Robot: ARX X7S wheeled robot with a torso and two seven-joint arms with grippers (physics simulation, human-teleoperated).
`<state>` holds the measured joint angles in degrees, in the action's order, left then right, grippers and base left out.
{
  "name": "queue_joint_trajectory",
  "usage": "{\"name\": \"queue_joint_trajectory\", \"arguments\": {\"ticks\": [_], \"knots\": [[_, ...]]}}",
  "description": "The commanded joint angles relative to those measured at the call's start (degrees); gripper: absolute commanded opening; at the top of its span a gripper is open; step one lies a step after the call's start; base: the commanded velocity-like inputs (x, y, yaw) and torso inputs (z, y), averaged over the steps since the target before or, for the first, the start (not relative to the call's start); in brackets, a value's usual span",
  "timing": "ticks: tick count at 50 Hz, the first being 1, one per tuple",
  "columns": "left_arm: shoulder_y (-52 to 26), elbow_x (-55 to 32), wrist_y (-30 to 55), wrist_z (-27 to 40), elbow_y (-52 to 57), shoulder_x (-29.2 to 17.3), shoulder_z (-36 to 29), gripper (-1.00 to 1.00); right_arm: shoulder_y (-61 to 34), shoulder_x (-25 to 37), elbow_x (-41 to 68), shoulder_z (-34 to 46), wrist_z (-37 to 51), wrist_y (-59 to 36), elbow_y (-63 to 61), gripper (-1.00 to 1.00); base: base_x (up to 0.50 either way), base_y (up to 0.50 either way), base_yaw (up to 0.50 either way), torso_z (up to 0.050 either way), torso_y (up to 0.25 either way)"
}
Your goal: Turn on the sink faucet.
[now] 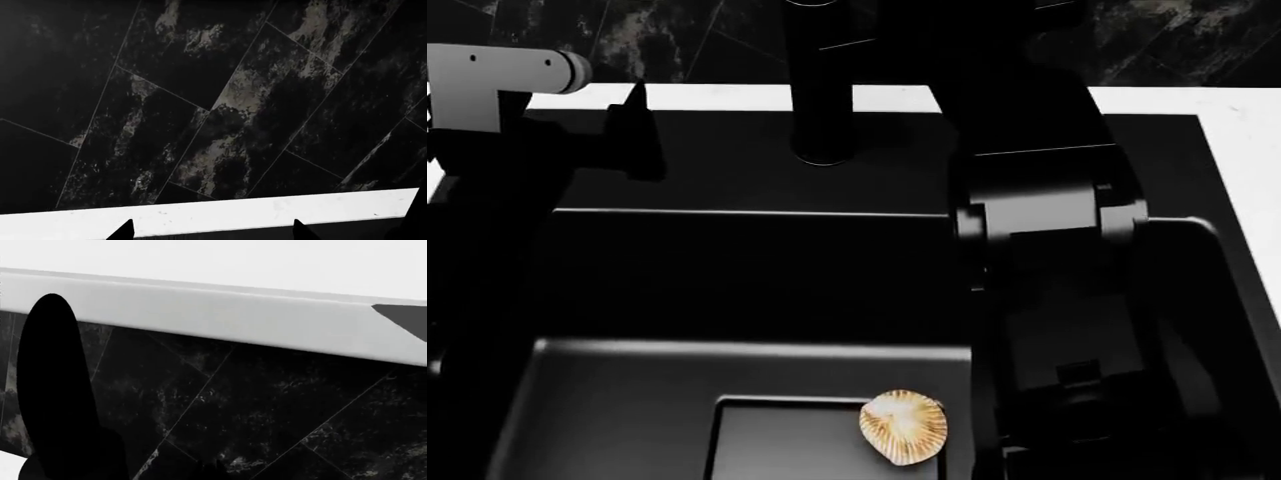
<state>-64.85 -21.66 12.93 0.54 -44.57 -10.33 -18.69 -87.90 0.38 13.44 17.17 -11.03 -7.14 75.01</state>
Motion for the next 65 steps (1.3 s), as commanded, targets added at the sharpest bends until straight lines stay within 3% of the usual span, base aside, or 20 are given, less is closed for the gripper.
{"name": "queue_joint_trajectory", "arguments": {"ticks": [1, 9, 14, 24, 46, 65], "knots": [[0.1, -0.2, -0.2, 0.4, -0.1, 0.4, -0.1, 1.00, -1.1, -0.3, 2.4, 2.0, -0.7, 1.2, -0.1, -1.00, 0.00, 0.00, 0.00, 0.000, 0.000], [-0.2, -0.6, -0.3, 0.5, -0.6, 0.2, 0.2, 1.00, 0.6, 0.2, 8.0, 7.5, 0.2, 1.7, -3.1, -1.00, 0.00, 0.00, 0.00, 0.000, 0.000], [-0.4, -0.5, -0.6, 0.4, -1.3, 0.5, 0.0, 1.00, 9.8, 5.1, 9.7, 8.3, 5.2, -9.2, -26.7, -1.00, 0.00, 0.00, 0.00, 0.000, 0.000], [-0.2, -0.9, 0.7, 1.0, 0.4, -0.1, 0.1, 1.00, 18.3, 9.7, 12.5, 8.1, 9.6, -17.5, -45.1, -1.00, 0.00, 0.00, 0.00, 0.000, 0.002], [1.1, -1.6, 0.6, 1.2, 1.0, -0.8, 0.2, 1.00, 25.0, 13.9, 15.4, 7.5, 14.2, -23.7, -59.9, -1.00, 0.00, 0.00, 0.00, 0.000, 0.001], [1.3, -1.8, 0.6, 1.6, 0.9, -0.5, -0.1, 1.00, 23.2, 14.6, 14.2, 5.0, 18.5, -22.9, -56.1, -1.00, 0.00, 0.00, 0.00, 0.000, 0.001]]}}
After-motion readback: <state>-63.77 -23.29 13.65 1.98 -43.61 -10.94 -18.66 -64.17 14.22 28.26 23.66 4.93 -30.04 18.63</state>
